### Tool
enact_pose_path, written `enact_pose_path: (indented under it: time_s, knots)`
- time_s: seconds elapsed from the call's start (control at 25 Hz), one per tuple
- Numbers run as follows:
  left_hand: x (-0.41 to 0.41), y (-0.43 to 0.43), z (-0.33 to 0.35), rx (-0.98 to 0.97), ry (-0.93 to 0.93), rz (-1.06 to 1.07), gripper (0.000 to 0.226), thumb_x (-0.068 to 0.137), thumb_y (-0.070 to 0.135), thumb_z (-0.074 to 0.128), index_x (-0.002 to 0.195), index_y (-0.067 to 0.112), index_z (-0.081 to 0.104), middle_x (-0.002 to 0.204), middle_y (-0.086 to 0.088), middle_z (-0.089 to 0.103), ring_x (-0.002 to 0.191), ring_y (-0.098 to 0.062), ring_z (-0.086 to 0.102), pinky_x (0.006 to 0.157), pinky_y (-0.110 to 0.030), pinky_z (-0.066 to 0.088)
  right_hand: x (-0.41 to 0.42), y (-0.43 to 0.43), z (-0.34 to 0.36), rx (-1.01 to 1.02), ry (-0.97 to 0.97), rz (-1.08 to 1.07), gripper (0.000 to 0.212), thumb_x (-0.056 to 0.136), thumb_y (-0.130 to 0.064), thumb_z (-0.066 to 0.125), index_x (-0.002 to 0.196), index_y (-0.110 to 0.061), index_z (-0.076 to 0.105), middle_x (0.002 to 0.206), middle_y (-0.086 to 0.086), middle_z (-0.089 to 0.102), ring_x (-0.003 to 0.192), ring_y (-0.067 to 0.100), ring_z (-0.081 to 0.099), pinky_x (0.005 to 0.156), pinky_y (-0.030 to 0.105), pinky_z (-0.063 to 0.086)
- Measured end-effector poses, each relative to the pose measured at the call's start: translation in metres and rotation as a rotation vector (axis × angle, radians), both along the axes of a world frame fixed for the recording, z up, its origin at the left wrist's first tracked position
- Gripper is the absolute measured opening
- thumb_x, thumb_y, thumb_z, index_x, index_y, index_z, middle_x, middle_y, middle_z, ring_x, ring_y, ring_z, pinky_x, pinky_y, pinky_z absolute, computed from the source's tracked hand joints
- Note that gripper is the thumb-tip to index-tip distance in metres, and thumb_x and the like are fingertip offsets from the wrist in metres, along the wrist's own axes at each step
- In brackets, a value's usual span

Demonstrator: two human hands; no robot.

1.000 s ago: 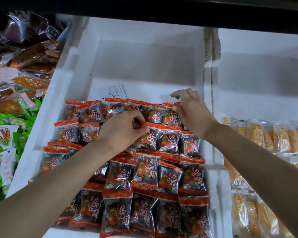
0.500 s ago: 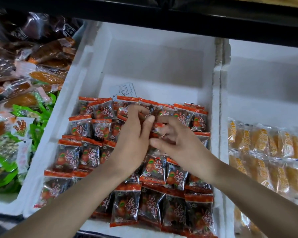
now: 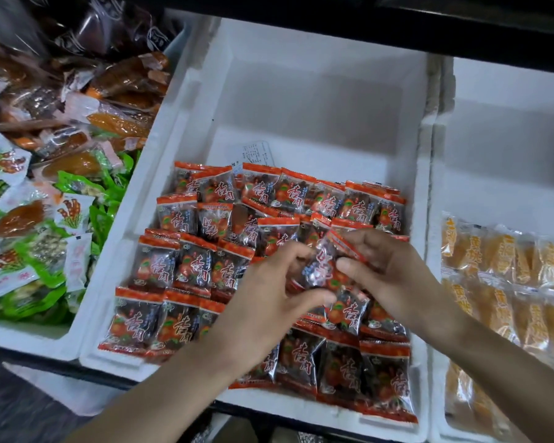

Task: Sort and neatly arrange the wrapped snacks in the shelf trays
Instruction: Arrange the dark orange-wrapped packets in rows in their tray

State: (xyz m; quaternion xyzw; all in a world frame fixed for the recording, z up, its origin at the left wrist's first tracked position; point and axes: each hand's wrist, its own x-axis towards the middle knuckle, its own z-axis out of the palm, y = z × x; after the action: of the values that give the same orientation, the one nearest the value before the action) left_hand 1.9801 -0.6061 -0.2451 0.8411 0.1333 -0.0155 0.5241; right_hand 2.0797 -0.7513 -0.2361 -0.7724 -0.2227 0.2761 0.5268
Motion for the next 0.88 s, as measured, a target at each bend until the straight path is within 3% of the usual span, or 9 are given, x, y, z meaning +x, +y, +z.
enact_pose_path:
  time_s: [0.12, 0.2, 0.28, 0.4, 0.52, 0.6, 0.68, 0.8, 0.88]
  knots:
    - [-0.02, -0.02, -0.009, 0.027, 0.053, -0.061, 0.036, 0.08, 0.047, 0.063, 0.105, 0.046, 0.037, 0.092, 0.026, 0.055, 0.091, 0.014, 0.053, 0.079, -0.005, 0.041, -0.016, -0.022, -0.015, -0.188, -0.173, 0.094, 0.026, 0.09, -0.025, 0.056, 0.112, -0.039, 0.052, 0.104, -0.019, 0.063, 0.095, -0.006, 0.06, 0.082, 0.018, 0.05]
    - [-0.031, -0.031, -0.016, -0.082, 0.086, 0.018, 0.032, 0.081, 0.042, 0.066, 0.096, 0.044, 0.038, 0.088, 0.023, 0.055, 0.087, 0.011, 0.055, 0.076, -0.008, 0.044, -0.034, -0.031, -0.02, -0.275, -0.278, 0.142, 0.043, 0.09, -0.029, 0.055, 0.119, -0.054, 0.036, 0.119, -0.036, 0.042, 0.11, -0.017, 0.045, 0.092, 0.004, 0.036]
    - [-0.039, -0.04, -0.023, -0.238, 0.127, 0.149, 0.029, 0.08, 0.033, 0.07, 0.094, 0.039, 0.045, 0.087, 0.016, 0.055, 0.084, 0.002, 0.058, 0.072, -0.012, 0.046, -0.051, -0.035, -0.02, -0.307, -0.283, 0.186, 0.057, 0.087, -0.03, 0.06, 0.124, -0.058, 0.027, 0.125, -0.044, 0.025, 0.113, -0.018, 0.04, 0.093, -0.001, 0.03]
    - [-0.049, -0.046, -0.025, -0.424, 0.168, 0.252, 0.029, 0.08, 0.019, 0.073, 0.094, 0.033, 0.052, 0.092, 0.012, 0.059, 0.084, 0.013, 0.058, 0.07, -0.005, 0.044, -0.061, -0.041, -0.015, -0.2, -0.033, 0.044, 0.062, 0.081, -0.02, 0.07, 0.123, -0.053, 0.039, 0.119, -0.029, 0.048, 0.096, -0.004, 0.06, 0.079, 0.008, 0.044]
    - [-0.057, -0.052, -0.021, -0.462, 0.186, 0.215, 0.033, 0.08, 0.005, 0.071, 0.094, 0.03, 0.054, 0.076, 0.019, 0.063, 0.075, 0.016, 0.057, 0.07, -0.004, 0.043, -0.068, -0.047, -0.011, -0.074, 0.222, -0.113, 0.054, 0.082, -0.015, 0.069, 0.121, -0.044, 0.045, 0.112, -0.011, 0.06, 0.096, 0.004, 0.064, 0.076, 0.016, 0.049]
    - [-0.065, -0.056, -0.023, -0.413, 0.191, 0.166, 0.032, 0.082, 0.006, 0.07, 0.095, 0.03, 0.054, 0.075, 0.013, 0.057, 0.072, 0.006, 0.057, 0.073, -0.013, 0.046, -0.078, -0.049, -0.008, -0.079, 0.227, -0.086, 0.048, 0.085, -0.008, 0.065, 0.117, -0.04, 0.047, 0.107, -0.009, 0.063, 0.09, 0.002, 0.065, 0.074, 0.018, 0.053]
    - [-0.071, -0.059, -0.025, -0.383, 0.189, 0.142, 0.026, 0.085, 0.006, 0.067, 0.095, 0.027, 0.055, 0.079, 0.008, 0.057, 0.078, -0.001, 0.061, 0.076, -0.019, 0.048, -0.086, -0.05, -0.007, -0.167, 0.104, -0.035, 0.042, 0.085, -0.008, 0.065, 0.109, -0.039, 0.05, 0.103, -0.009, 0.064, 0.088, -0.001, 0.065, 0.075, 0.025, 0.056]
    - [-0.08, -0.057, -0.02, -0.582, 0.204, 0.257, 0.015, 0.091, -0.001, 0.056, 0.099, 0.012, 0.057, 0.087, -0.003, 0.062, 0.085, -0.015, 0.067, 0.08, -0.027, 0.055, -0.084, -0.057, -0.002, -0.248, 0.038, -0.029, 0.019, 0.08, -0.009, 0.07, 0.085, -0.02, 0.056, 0.084, -0.003, 0.069, 0.077, 0.003, 0.066, 0.064, 0.027, 0.055]
    - [-0.084, -0.058, -0.015, -0.602, 0.169, 0.322, 0.01, 0.093, 0.001, 0.052, 0.098, 0.007, 0.058, 0.089, -0.011, 0.057, 0.082, -0.022, 0.064, 0.072, -0.027, 0.057, -0.086, -0.063, 0.002, -0.295, 0.106, 0.013, 0.023, 0.077, -0.012, 0.074, 0.085, -0.017, 0.054, 0.081, 0.001, 0.07, 0.073, 0.009, 0.067, 0.063, 0.028, 0.055]
